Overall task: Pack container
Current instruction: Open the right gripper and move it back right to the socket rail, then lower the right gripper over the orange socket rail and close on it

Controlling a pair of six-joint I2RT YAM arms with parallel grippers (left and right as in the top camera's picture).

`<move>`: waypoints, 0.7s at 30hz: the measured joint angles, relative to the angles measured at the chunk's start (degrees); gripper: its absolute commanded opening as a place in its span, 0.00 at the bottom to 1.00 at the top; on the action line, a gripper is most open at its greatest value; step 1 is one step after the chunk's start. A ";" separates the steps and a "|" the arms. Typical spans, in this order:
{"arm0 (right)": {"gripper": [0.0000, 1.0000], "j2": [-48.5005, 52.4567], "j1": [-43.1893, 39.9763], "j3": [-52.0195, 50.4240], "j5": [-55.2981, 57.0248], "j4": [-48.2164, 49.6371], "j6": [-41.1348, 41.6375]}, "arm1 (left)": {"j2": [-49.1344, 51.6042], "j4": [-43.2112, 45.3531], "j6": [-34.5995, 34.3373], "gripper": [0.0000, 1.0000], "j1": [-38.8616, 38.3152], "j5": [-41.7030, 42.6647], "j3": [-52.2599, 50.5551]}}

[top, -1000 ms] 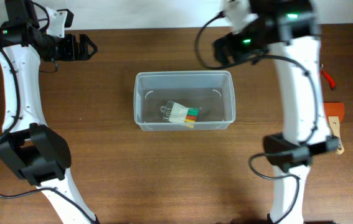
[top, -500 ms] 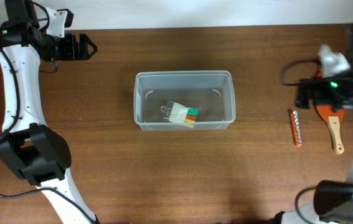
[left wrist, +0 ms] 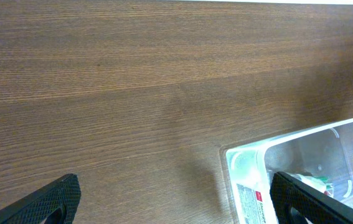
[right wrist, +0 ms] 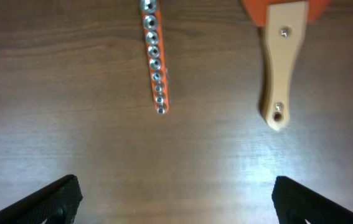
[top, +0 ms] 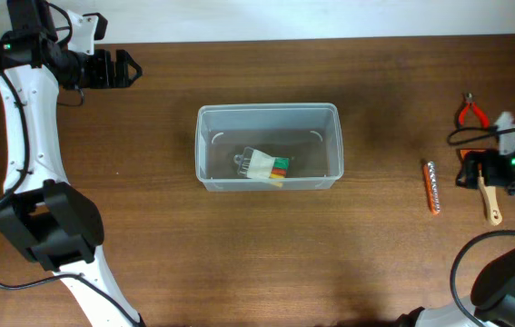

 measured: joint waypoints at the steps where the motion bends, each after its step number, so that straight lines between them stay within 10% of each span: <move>1: 0.99 0.00 0.79 -1.60 0.00 1.33 -0.66 | 0.00 0.00 0.00 0.99 0.00 0.00 0.00; 21: 0.99 14.56 13.73 -7.41 7.63 14.03 -2.84 | 0.00 0.00 0.00 0.99 0.00 0.00 0.00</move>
